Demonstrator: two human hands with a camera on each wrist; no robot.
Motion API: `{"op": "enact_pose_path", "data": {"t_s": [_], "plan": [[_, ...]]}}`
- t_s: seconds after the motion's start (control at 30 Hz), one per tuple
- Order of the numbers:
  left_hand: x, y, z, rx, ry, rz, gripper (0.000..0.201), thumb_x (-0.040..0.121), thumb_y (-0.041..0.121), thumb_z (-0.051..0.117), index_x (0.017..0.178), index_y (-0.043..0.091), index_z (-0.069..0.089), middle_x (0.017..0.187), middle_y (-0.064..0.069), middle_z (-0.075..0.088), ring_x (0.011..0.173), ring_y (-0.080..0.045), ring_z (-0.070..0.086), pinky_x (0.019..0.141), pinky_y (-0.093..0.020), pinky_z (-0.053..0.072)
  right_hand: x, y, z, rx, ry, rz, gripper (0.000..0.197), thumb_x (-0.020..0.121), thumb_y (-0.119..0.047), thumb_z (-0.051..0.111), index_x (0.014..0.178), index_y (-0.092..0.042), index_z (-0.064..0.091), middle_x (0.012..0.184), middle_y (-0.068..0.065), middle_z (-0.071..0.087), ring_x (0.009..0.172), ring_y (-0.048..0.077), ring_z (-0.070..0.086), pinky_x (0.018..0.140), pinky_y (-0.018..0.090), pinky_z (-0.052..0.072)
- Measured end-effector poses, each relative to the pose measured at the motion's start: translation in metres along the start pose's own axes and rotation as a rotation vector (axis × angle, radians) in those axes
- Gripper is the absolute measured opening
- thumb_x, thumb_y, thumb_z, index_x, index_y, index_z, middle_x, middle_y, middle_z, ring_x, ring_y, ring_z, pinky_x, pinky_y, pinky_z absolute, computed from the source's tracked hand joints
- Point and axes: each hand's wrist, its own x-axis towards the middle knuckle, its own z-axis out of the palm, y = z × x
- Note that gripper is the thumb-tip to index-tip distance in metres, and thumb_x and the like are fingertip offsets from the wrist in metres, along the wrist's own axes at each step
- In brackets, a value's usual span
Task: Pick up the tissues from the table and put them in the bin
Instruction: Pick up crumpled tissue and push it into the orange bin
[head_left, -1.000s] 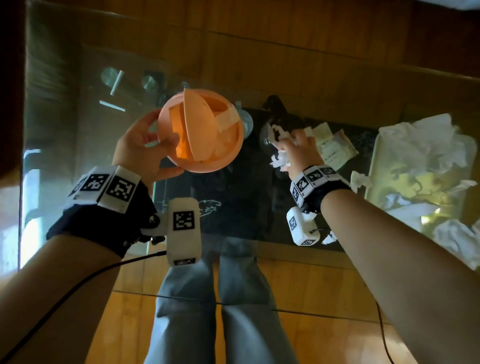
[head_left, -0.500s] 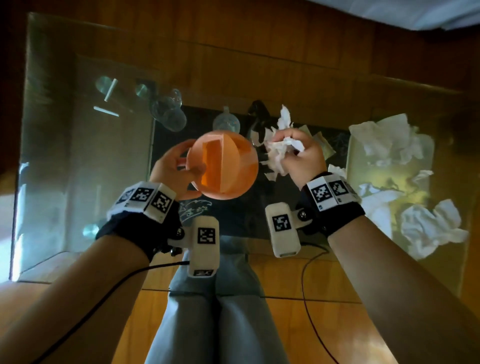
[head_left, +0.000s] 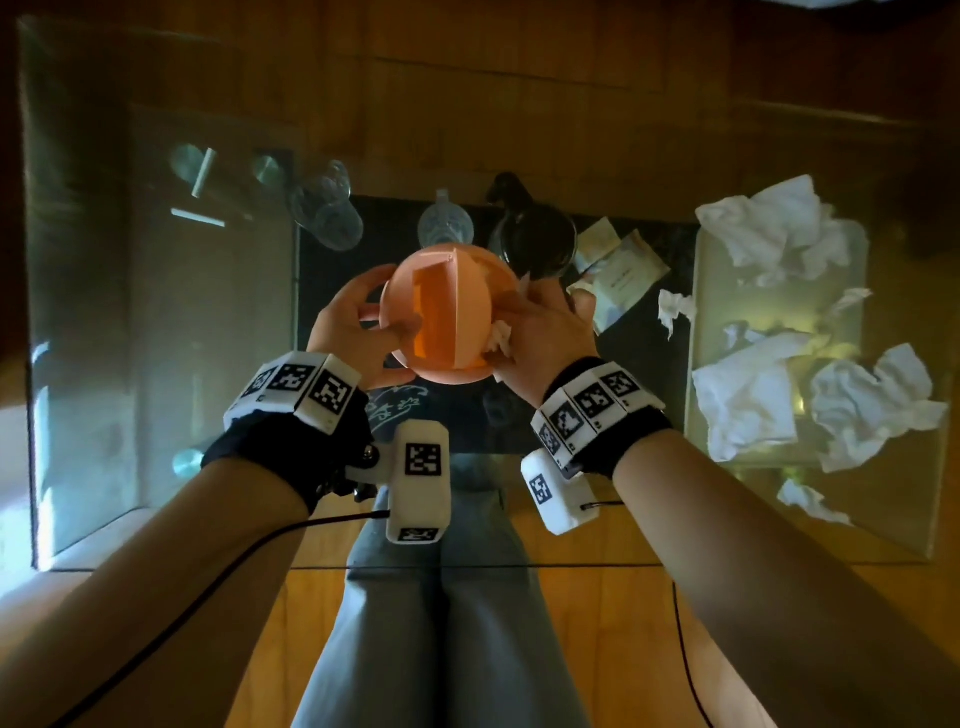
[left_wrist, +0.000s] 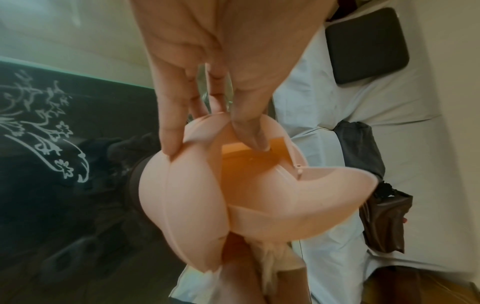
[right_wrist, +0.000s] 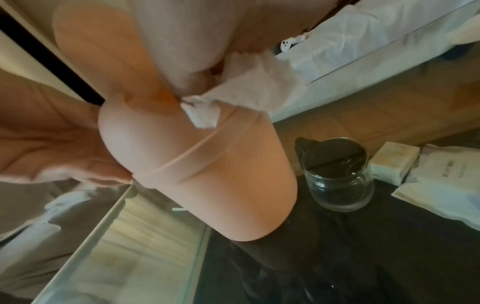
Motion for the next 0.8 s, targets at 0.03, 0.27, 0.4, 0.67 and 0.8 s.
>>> {"op": "enact_pose_path", "data": {"t_s": [0.03,0.27,0.4,0.67,0.8], "plan": [[0.0,0.0,0.0,0.005,0.0,0.002,0.063,0.076,0.007,0.066,0.13,0.032,0.044,0.13,-0.007,0.053,0.12,-0.035,0.051,0.085,-0.062,0.05,0.0,0.0,0.001,-0.035,-0.032,0.003,0.024,0.083,-0.038,0.051,0.104,-0.026,0.05,0.118,0.005,0.054,0.116,0.027,0.04,0.099,0.046,0.026],[0.001,0.001,0.0,0.037,0.001,-0.005,0.066,0.073,0.005,0.068,0.128,0.034,0.045,0.127,-0.005,0.055,0.119,-0.032,0.052,0.085,-0.06,0.051,0.0,0.012,-0.015,0.489,-0.102,-0.046,0.023,0.076,-0.025,0.067,0.095,-0.017,0.058,0.097,0.005,0.065,0.095,0.022,0.06,0.089,0.037,0.048],[0.002,0.002,-0.001,0.035,0.002,-0.015,0.066,0.074,0.003,0.067,0.128,0.033,0.045,0.127,-0.005,0.055,0.12,-0.033,0.051,0.082,-0.061,0.052,-0.018,0.023,-0.014,0.687,0.188,0.006,0.04,0.07,-0.011,0.073,0.105,-0.016,0.053,0.113,0.005,0.054,0.097,0.014,0.054,0.076,0.015,0.043],[0.005,-0.001,-0.002,0.066,-0.01,0.006,0.064,0.074,0.007,0.069,0.126,0.035,0.044,0.123,-0.003,0.054,0.119,-0.032,0.051,0.082,-0.06,0.052,-0.021,0.007,0.004,-0.107,-0.121,-0.281,0.067,0.074,-0.057,0.059,0.132,-0.035,0.033,0.145,-0.01,0.038,0.14,0.017,0.022,0.107,0.047,-0.019],[0.004,0.001,-0.002,0.045,-0.018,-0.002,0.06,0.076,0.006,0.066,0.125,0.035,0.044,0.125,-0.005,0.053,0.121,-0.034,0.05,0.082,-0.061,0.052,-0.006,0.001,0.008,-0.255,-0.233,-0.27,0.071,0.077,-0.059,0.054,0.137,-0.035,0.023,0.147,-0.006,0.035,0.141,0.024,0.017,0.109,0.053,-0.017]]}}
